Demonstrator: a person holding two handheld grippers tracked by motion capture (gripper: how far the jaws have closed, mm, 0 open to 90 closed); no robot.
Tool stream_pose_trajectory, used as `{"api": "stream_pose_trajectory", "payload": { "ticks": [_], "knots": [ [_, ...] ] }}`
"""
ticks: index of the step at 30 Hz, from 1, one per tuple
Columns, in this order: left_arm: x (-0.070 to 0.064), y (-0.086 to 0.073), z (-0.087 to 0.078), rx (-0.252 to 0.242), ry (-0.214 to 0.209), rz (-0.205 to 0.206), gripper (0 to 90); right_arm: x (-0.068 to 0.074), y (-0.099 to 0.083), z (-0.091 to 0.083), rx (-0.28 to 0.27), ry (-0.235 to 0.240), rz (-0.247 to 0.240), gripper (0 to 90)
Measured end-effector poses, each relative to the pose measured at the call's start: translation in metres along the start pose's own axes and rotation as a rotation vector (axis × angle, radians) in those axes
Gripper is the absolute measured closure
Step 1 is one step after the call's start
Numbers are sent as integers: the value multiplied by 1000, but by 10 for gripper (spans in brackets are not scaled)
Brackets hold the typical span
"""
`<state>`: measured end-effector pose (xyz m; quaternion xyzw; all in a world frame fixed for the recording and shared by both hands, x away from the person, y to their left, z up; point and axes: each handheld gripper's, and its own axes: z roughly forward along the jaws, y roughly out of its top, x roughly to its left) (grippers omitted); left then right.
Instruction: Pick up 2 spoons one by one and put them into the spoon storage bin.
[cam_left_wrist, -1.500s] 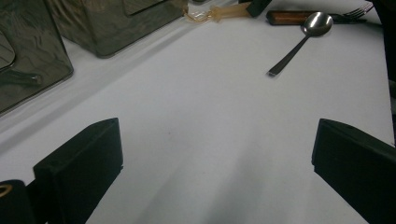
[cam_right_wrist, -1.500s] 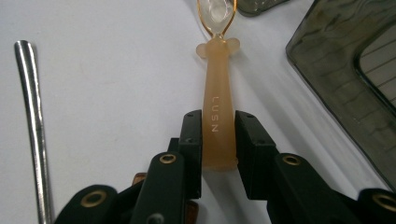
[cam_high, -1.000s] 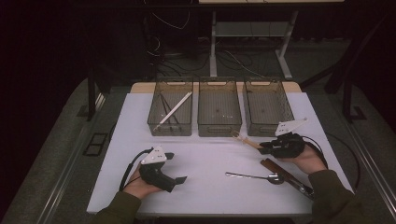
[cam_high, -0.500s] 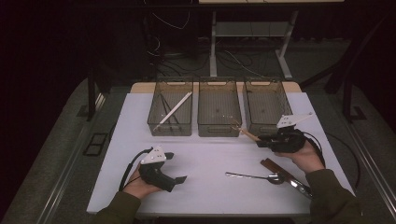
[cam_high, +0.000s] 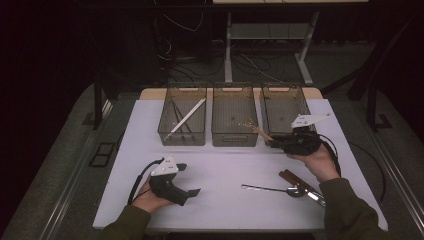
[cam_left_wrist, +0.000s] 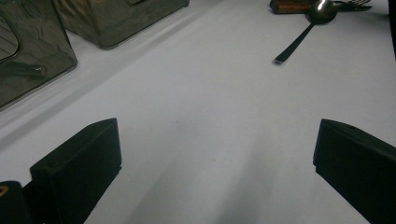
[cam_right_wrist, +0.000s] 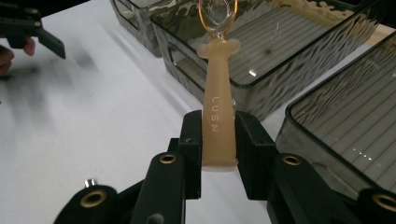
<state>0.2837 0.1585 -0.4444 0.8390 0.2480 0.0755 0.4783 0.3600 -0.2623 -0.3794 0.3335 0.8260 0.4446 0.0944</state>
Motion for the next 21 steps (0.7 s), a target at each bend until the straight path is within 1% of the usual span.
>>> {"api": "stream_pose_trajectory", "payload": {
  "ticks": [5, 7, 9, 11, 13, 14, 16, 21],
  "knots": [
    [0, 0, 0, -3, -3, -2, 0, -2, 9, 6, -21, -1, 13, 736],
    [0, 0, 0, -3, -2, -1, 0, -3, 14, 9, -27, -13, 18, 736],
    [-1, 0, 0, -3, -3, -1, 0, -3, 19, 12, -39, -15, 23, 736],
    [-1, 0, 0, -1, -5, -1, 0, -4, 24, 16, -39, -27, 22, 736],
    [-1, 0, -1, -2, -9, 4, 0, -5, 28, 21, -39, -27, 32, 736],
    [-2, 0, 0, -5, -10, 6, 0, -5, 30, 23, -33, -32, 37, 736],
    [-2, 0, 0, -9, -12, 2, 0, -7, 35, 28, -22, -49, 31, 736],
    [-2, 0, 0, -8, -15, 2, 0, -12, 45, 39, 0, -65, 47, 736]
  ]
}}
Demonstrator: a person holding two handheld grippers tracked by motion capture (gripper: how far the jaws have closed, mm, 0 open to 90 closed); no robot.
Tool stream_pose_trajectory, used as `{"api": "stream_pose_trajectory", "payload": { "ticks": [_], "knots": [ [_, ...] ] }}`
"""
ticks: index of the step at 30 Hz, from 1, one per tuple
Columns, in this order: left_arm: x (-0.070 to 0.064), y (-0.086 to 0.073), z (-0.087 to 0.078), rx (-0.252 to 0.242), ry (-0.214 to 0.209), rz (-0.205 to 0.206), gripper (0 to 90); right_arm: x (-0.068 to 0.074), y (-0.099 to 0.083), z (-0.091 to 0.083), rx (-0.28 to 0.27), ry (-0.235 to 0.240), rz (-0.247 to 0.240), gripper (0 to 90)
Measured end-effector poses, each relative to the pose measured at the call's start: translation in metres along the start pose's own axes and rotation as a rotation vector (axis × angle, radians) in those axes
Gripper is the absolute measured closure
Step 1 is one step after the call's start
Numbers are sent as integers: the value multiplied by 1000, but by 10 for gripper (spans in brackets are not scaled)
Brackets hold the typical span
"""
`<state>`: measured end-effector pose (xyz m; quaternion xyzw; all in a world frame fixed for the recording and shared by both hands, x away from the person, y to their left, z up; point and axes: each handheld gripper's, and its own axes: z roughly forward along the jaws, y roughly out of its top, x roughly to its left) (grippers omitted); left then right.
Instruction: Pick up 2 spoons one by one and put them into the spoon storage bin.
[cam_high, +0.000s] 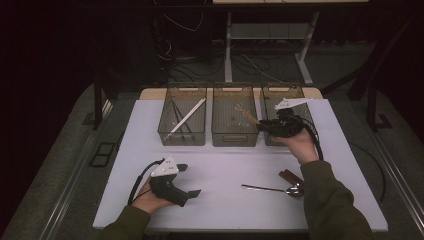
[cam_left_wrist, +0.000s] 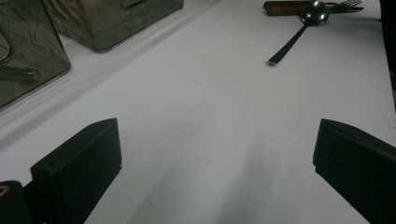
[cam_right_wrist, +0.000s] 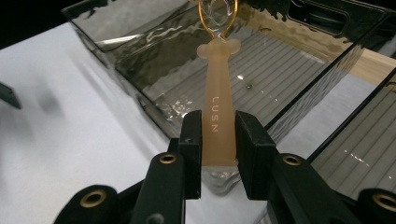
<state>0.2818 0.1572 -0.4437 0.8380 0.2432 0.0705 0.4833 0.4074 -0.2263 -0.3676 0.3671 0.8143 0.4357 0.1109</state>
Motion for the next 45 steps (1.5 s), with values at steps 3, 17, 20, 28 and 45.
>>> {"api": "stream_pose_trajectory", "payload": {
  "ticks": [3, 17, 20, 28, 45],
  "knots": [
    [-1, 0, 0, -5, -1, -2, 0, -3, 5, 8, 13, -11, 9, 736],
    [-1, 0, 0, -4, -7, 1, 0, 3, 25, 49, 172, -59, 14, 736],
    [-1, 0, 0, 2, -8, 7, 0, 5, 28, 58, 214, -73, 4, 735],
    [-2, 0, 1, 2, -14, 1, 0, 7, 32, 69, 267, -75, -4, 735],
    [-2, 0, 1, 3, -17, 0, 0, 4, 38, 53, 148, -73, 48, 430]
  ]
}}
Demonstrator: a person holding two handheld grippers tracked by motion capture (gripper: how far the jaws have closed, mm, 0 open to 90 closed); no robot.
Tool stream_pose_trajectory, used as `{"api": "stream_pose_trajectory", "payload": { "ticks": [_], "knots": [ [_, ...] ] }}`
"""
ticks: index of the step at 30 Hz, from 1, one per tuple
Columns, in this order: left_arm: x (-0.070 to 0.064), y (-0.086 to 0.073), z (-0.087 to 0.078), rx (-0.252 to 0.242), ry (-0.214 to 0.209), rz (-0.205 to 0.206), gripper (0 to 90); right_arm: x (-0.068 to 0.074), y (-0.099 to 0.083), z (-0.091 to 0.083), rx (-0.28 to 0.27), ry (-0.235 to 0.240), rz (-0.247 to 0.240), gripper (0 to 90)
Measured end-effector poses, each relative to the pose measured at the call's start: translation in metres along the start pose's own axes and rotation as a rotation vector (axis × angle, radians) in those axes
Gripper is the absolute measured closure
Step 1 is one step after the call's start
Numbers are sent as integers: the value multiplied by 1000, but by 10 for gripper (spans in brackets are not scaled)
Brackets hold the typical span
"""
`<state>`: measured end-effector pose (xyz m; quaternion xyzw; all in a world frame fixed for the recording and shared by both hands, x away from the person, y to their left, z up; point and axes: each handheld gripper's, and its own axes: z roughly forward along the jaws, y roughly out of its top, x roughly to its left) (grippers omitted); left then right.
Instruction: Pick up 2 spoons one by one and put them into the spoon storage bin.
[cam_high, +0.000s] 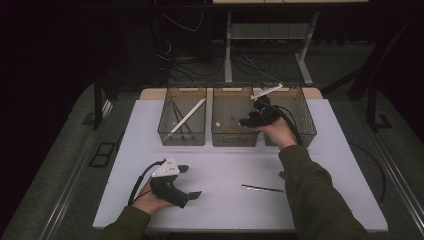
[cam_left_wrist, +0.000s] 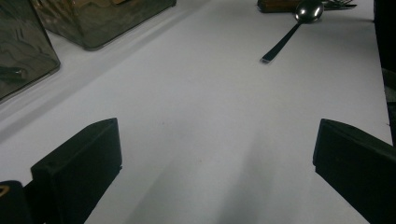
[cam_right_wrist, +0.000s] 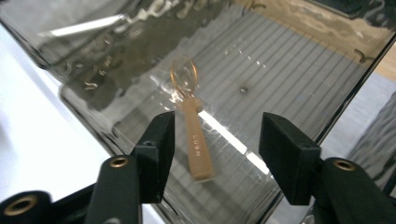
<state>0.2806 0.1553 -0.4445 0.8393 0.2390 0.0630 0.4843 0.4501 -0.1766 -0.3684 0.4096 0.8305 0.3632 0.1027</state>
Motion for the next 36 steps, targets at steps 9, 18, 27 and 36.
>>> {"api": "stream_pose_trajectory", "payload": {
  "ticks": [9, 18, 27, 36],
  "knots": [
    [0, 0, 0, 1, 2, -6, 0, 1, -13, -30, -75, 35, -26, 340],
    [1, 0, -1, 9, 4, -4, 0, 1, -36, -58, -118, 98, -43, 289],
    [1, -1, -2, 5, 12, -7, 0, 0, -68, -68, -115, 119, -45, 285],
    [0, 0, -3, -1, 16, -6, 0, -2, -98, -81, -122, 114, -54, 285]
  ]
}}
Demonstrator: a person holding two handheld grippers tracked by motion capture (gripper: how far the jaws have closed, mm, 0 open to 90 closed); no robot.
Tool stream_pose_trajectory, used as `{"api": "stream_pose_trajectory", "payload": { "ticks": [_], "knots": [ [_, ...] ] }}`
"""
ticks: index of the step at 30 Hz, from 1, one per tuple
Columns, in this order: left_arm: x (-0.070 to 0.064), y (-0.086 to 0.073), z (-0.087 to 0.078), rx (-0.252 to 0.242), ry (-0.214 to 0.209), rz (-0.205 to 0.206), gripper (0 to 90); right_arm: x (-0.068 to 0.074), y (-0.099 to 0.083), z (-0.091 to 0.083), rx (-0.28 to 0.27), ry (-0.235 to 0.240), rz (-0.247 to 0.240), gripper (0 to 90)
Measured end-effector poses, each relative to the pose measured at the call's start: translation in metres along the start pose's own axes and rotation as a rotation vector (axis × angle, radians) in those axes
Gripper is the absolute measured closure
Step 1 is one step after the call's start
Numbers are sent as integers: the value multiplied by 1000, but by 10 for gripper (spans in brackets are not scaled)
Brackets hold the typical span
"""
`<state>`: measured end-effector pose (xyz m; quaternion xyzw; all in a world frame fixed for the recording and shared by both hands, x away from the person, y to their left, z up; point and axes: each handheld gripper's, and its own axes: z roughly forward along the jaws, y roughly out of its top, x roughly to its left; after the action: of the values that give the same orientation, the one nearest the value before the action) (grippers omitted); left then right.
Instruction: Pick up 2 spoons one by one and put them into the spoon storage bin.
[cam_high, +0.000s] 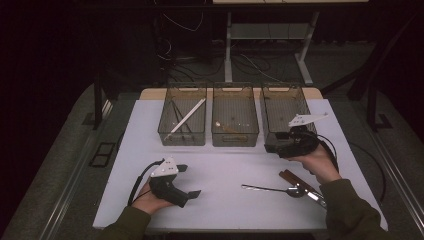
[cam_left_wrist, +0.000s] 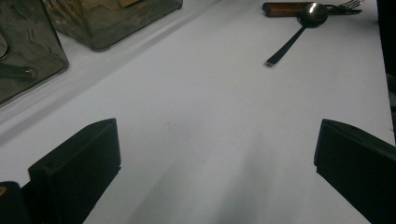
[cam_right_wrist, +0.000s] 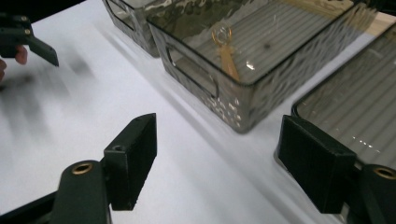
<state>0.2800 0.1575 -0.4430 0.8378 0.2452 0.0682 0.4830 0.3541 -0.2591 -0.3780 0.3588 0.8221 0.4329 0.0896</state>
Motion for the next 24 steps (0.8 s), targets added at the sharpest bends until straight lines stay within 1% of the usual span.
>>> {"api": "stream_pose_trajectory", "payload": {
  "ticks": [5, 7, 8, 11, 13, 15, 16, 19, 24],
  "knots": [
    [-1, -2, -1, 8, 0, 3, 0, 1, -13, -9, 3, 8, 3, 287],
    [-2, -2, -2, 2, 3, 3, 0, 0, -18, -12, 5, 2, 0, 291],
    [-2, -2, -2, -7, 3, 0, 0, 1, -21, -14, 5, 4, 7, 298],
    [-3, -2, -2, -1, 0, 5, 0, 3, -28, -22, 5, 5, 10, 327],
    [-3, -1, -2, 5, -3, 8, 0, 4, -34, -26, 14, -3, 6, 377],
    [-3, -1, -2, 3, -2, 8, 0, 5, -40, -29, 15, -4, 13, 415],
    [-3, -2, -2, 1, -1, 9, 0, 5, -42, -30, 17, -5, 18, 454],
    [-2, -2, -2, -8, 1, 0, 0, 6, -48, -34, 24, -9, 23, 531],
    [-2, -2, -2, -8, 0, -1, 0, 10, -57, -40, 35, -2, 24, 685]
  ]
}}
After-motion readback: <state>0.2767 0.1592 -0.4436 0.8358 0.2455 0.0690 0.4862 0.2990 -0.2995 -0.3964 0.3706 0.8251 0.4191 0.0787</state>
